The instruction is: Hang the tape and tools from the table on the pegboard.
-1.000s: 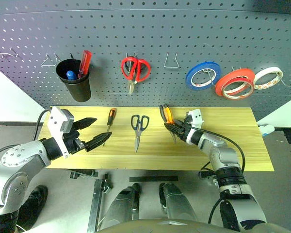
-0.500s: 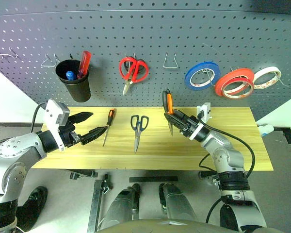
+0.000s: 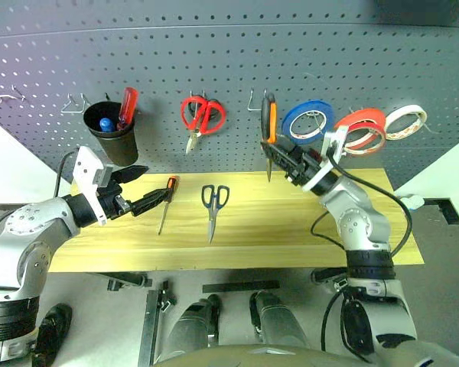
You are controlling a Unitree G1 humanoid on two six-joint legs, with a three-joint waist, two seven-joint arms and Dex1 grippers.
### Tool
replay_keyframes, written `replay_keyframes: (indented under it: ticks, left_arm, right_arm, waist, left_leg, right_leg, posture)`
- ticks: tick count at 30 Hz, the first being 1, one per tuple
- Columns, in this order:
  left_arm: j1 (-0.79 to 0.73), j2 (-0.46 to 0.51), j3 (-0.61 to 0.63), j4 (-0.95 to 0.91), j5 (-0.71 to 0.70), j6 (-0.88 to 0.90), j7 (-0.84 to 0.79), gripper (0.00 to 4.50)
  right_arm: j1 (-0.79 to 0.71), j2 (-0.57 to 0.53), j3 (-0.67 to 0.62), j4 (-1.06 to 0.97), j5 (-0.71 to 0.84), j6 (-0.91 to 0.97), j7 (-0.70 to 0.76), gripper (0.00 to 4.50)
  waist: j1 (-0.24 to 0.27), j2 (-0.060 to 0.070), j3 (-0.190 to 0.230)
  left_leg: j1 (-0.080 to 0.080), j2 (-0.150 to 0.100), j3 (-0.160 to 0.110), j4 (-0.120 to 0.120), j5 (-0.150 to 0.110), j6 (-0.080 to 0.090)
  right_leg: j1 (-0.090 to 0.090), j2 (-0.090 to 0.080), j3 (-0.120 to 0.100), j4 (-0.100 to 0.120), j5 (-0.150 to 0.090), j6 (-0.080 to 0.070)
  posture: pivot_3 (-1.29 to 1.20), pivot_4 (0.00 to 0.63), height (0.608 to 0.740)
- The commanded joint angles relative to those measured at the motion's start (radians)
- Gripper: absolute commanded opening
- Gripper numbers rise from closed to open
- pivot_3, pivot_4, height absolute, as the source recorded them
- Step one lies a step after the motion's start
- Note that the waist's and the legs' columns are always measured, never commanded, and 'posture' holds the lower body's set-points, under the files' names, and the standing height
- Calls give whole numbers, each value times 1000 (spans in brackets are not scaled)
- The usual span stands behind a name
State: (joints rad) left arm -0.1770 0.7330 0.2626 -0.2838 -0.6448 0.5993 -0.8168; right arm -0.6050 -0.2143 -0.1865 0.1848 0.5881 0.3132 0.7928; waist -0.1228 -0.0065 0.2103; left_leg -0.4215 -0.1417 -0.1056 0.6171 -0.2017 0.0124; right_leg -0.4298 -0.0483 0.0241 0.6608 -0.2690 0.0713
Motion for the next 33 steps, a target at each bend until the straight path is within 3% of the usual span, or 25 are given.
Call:
replay_keyframes:
  ticks: [1, 21, 26, 33]
  left_arm:
    - [-21, -4, 16, -16, -5, -20, 7, 4500]
    - [-15, -9, 9, -34, -7, -16, 7, 4500]
    - [-11, -9, 5, -45, -8, -12, 8, 4500]
    - [32, 2, 28, -84, -17, 2, 18, 4500]
  right_arm:
    - [-57, 16, -17, 2, -3, -67, -26, 2083]
    - [-166, 204, 74, 114, -252, -442, -309, 2083]
    - [-193, 245, 86, 249, -283, -525, -324, 2083]
    - [-274, 280, 86, 378, -282, -585, -306, 2083]
  waist:
    - [-6, 0, -9]
    - [-90, 5, -63]
    - [-116, 5, -71]
    - [-115, 5, -73]
  left_leg:
    - [0, 0, 0, 0, 0, 0]
    - [7, 0, -1, 7, 1, 1]
    - [11, 0, -1, 8, 1, 2]
    - [13, 0, -1, 8, 1, 2]
  right_leg:
    - [0, 0, 0, 1, 0, 0]
    - [3, 2, 1, 12, 2, -3]
    - [8, 2, 1, 13, 2, -3]
    - [9, 2, 1, 16, 2, -4]
  posture:
    - [-222, 82, 740]
    - [-246, 51, 740]
    - [-235, 50, 740]
    - [-185, 76, 740]
